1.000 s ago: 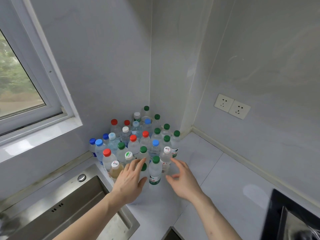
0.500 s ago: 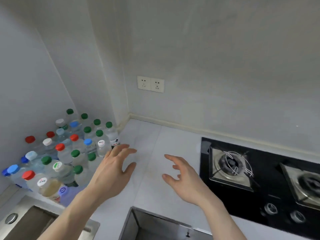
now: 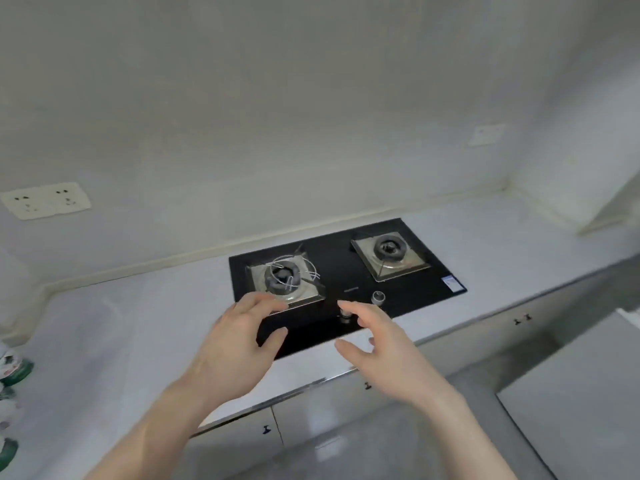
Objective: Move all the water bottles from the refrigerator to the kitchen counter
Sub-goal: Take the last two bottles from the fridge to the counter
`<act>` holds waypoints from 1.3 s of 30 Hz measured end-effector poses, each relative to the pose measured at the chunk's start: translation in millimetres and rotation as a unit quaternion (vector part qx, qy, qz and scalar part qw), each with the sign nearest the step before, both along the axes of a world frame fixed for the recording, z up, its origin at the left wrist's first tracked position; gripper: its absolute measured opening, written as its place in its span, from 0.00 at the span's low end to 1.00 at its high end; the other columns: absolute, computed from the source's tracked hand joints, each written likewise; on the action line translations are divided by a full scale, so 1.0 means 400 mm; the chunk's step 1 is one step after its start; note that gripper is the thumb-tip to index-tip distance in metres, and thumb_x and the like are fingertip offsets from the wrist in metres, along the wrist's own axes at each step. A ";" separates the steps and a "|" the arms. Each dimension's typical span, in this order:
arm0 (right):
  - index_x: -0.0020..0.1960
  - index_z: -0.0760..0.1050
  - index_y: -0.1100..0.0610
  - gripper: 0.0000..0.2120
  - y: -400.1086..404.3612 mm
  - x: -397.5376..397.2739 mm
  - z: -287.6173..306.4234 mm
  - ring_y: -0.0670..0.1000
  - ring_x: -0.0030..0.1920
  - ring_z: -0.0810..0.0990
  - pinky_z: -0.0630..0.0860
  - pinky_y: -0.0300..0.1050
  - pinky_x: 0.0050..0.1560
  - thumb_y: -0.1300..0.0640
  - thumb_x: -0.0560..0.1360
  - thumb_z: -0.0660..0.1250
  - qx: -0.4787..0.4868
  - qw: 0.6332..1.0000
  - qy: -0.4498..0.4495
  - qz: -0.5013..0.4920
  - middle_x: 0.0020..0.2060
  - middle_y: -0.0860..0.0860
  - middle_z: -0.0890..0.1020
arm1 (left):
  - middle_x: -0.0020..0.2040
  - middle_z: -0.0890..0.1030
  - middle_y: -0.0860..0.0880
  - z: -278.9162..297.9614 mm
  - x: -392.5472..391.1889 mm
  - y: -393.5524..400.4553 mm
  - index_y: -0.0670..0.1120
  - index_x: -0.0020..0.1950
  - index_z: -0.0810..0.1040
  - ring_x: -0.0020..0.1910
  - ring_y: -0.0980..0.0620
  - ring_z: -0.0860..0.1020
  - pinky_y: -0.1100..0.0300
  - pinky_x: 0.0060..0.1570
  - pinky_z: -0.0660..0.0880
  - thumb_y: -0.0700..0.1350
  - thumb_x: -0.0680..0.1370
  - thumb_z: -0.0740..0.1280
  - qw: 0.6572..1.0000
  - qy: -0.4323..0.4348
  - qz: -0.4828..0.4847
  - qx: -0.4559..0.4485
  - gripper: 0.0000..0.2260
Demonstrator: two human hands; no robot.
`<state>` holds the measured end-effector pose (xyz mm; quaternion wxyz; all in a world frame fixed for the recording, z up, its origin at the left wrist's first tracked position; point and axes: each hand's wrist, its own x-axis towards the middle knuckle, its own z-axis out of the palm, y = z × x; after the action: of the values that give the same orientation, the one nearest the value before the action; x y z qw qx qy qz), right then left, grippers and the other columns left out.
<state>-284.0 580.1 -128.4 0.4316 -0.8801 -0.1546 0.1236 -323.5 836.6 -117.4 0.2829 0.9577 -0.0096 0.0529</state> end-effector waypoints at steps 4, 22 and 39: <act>0.75 0.67 0.34 0.26 -0.236 -0.057 0.014 0.31 0.69 0.68 0.69 0.41 0.74 0.47 0.80 0.70 0.005 0.996 -0.017 -0.091 0.71 0.30 0.68 | 0.70 0.68 0.67 0.011 0.042 -0.222 0.62 0.68 0.75 0.61 0.59 0.74 0.60 0.62 0.73 0.55 0.81 0.66 0.996 -0.011 -0.092 0.003 0.15; 0.76 0.67 0.38 0.26 -1.007 -0.306 0.101 0.38 0.71 0.69 0.70 0.46 0.74 0.45 0.80 0.69 -0.046 0.890 -0.062 -0.450 0.71 0.33 0.69 | 0.68 0.70 0.64 0.101 0.237 -1.147 0.59 0.68 0.76 0.66 0.61 0.71 0.68 0.60 0.64 0.54 0.81 0.66 0.889 -0.050 -0.455 0.009 0.15; 0.75 0.69 0.38 0.26 -1.582 -0.054 0.132 0.43 0.67 0.74 0.74 0.45 0.67 0.48 0.79 0.70 -0.030 0.783 -0.089 -0.614 0.71 0.34 0.69 | 0.69 0.69 0.64 0.124 0.639 -1.869 0.59 0.69 0.74 0.59 0.59 0.76 0.61 0.63 0.71 0.56 0.81 0.65 0.797 -0.039 -0.603 0.016 0.16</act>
<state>-305.6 -52.7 -75.7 0.3738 -0.8085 0.3847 -0.2422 -67.9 89.1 -68.0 0.2420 0.7595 -0.5969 -0.0911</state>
